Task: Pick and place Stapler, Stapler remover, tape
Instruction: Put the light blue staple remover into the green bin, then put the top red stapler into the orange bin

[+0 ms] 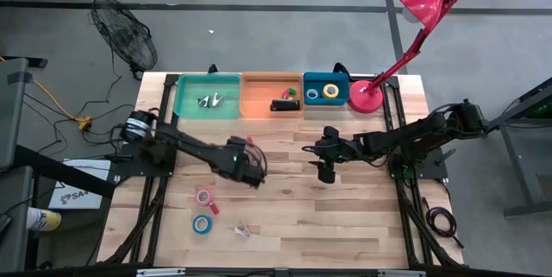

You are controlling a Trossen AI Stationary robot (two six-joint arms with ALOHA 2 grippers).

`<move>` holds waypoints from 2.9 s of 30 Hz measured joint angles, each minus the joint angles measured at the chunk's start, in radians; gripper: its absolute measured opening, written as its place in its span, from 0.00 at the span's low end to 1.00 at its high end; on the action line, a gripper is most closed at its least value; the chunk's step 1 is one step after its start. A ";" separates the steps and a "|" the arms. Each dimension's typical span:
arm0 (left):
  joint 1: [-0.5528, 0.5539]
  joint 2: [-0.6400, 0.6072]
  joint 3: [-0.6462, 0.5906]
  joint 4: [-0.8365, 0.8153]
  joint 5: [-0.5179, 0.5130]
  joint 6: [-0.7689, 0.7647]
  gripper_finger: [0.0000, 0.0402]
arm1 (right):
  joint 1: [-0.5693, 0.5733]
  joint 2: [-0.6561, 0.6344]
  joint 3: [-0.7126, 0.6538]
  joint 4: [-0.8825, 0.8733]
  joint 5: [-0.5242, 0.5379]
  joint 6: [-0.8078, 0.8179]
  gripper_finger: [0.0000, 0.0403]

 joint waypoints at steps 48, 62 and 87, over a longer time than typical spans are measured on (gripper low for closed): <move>1.000 -0.133 -0.205 0.367 -0.069 0.904 0.25 | -0.062 0.000 0.000 0.009 0.026 -0.067 0.57; 0.998 -0.133 -0.207 0.364 -0.076 0.927 0.46 | -0.062 0.000 0.000 -0.004 0.026 -0.067 0.57; 0.844 -0.161 -0.061 0.194 -0.001 1.125 0.72 | -0.062 0.000 0.000 -0.038 0.026 -0.054 0.57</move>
